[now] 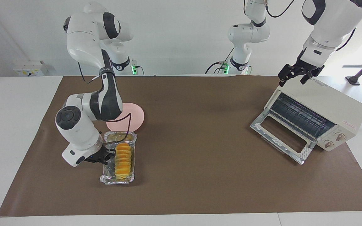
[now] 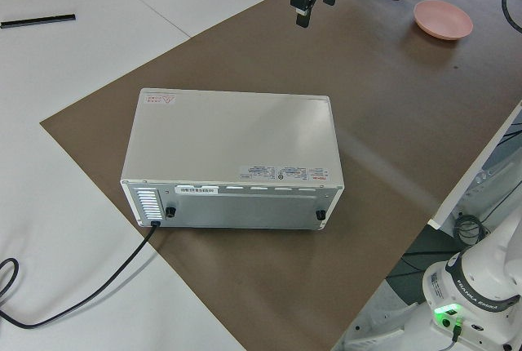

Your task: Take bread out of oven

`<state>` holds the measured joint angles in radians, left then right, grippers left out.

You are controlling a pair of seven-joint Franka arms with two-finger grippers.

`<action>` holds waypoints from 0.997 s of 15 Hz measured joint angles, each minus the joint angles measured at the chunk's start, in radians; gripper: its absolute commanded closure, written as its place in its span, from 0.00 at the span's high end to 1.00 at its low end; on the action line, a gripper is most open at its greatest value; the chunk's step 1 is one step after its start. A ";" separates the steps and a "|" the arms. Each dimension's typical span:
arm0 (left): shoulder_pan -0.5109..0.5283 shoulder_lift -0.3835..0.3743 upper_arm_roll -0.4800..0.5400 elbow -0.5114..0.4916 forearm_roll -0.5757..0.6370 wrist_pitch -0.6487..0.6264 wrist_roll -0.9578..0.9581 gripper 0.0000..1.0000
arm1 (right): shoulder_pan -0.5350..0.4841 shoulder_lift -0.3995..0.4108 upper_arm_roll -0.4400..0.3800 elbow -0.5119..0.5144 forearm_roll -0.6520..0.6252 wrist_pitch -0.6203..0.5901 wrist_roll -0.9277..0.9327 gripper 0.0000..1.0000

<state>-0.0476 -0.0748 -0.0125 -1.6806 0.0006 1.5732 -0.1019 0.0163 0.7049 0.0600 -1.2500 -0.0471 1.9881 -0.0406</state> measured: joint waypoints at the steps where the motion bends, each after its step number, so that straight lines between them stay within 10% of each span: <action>1: 0.000 0.000 0.000 0.000 0.000 0.000 0.000 1.00 | -0.001 0.002 0.000 -0.001 0.001 0.021 -0.013 0.00; 6: 0.000 0.000 0.000 0.000 0.000 0.000 0.000 1.00 | -0.009 0.006 0.000 -0.027 0.001 0.058 -0.025 0.94; 15: 0.000 0.000 0.000 0.000 0.000 0.000 0.000 1.00 | 0.007 -0.022 0.009 -0.015 0.001 -0.004 -0.026 0.83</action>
<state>-0.0476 -0.0748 -0.0124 -1.6806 0.0006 1.5729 -0.1019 0.0233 0.6833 0.0690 -1.2652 -0.0459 1.9838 -0.0669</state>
